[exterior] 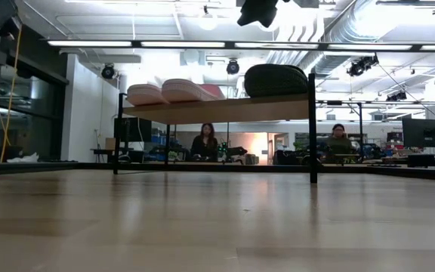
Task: Pick and place slides into the shelf
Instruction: Put the black slide on the shelf
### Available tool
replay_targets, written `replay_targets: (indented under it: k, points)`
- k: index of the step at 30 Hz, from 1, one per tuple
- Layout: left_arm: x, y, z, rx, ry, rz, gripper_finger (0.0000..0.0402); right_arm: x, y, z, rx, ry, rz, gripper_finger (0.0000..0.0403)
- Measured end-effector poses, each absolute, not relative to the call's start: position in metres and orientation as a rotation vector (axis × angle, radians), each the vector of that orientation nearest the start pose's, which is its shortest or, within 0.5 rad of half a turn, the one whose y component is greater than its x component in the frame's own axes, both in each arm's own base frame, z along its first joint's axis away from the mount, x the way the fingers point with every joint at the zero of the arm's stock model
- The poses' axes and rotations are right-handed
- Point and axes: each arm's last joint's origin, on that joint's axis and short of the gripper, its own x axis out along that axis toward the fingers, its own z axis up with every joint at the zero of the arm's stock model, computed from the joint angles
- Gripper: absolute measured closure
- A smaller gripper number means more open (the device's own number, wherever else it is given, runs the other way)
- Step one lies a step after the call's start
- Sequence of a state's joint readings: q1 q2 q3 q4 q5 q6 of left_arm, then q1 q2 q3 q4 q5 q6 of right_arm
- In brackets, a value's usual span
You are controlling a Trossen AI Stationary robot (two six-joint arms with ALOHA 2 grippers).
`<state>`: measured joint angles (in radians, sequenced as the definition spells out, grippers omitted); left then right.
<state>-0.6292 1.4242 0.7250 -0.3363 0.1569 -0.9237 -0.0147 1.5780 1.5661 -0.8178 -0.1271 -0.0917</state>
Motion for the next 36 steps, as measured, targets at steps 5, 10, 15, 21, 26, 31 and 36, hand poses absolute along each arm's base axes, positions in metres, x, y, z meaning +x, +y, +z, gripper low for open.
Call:
replay_targets:
  k: [5, 10, 15, 21, 26, 31, 36]
  points:
    - [0.2052, -0.1544, 0.1701, -0.544, 1.245, -0.171, 0.0202, 0.3334, -0.0012, 0.3541, -0.025, 0.812, 0.141, 0.03]
    - [0.2054, -0.1541, 0.1701, -0.539, 1.237, -0.162, 0.0204, 0.3341, -0.0012, 0.3547, -0.025, 0.803, 0.141, 0.03]
    - [0.2058, -0.1543, 0.1686, -0.536, 1.242, -0.158, 0.0244, 0.3343, -0.0012, 0.3551, -0.018, 0.801, 0.138, 0.03]
    - [0.2064, -0.1548, 0.168, -0.537, 1.243, -0.16, 0.0346, 0.3343, -0.0012, 0.3553, -0.015, 0.8, 0.137, 0.03]
    - [0.2065, -0.1551, 0.1683, -0.536, 1.242, -0.168, 0.0388, 0.3343, -0.0011, 0.3553, -0.015, 0.8, 0.137, 0.03]
    - [0.2061, -0.1552, 0.1682, -0.528, 1.252, -0.187, 0.0385, 0.3343, -0.0011, 0.3553, -0.018, 0.799, 0.138, 0.03]
    - [0.2061, -0.1558, 0.1701, -0.521, 1.276, -0.222, 0.0391, 0.3343, -0.0011, 0.3553, -0.02, 0.799, 0.138, 0.03]
